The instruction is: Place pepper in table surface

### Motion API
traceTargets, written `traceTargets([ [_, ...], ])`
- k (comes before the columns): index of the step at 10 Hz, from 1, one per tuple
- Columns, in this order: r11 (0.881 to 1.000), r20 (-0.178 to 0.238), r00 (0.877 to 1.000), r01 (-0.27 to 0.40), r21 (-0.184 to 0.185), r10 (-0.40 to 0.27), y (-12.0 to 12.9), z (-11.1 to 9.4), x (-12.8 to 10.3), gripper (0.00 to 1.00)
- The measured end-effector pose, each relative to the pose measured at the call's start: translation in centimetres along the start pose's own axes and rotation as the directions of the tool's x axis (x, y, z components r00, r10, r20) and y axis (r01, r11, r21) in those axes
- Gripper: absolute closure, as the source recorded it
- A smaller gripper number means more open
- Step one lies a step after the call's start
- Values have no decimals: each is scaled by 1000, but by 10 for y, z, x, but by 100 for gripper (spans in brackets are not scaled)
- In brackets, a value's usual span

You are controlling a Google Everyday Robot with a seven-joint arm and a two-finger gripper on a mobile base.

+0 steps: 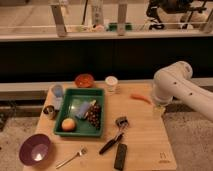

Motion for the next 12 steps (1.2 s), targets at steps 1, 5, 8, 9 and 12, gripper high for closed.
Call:
traceTargets([
  [1, 1000, 6, 1000, 8, 6, -8, -10, 5, -3, 20],
  [5, 999, 20, 999, 35, 27, -35, -29, 19, -8, 20],
  [8, 998, 33, 998, 51, 33, -52, -45, 37, -11, 20],
  [9, 998, 37, 998, 52, 35, -53, -48, 41, -10, 20],
  [12, 997, 52, 997, 62, 45, -64, -61, 56, -12, 20],
])
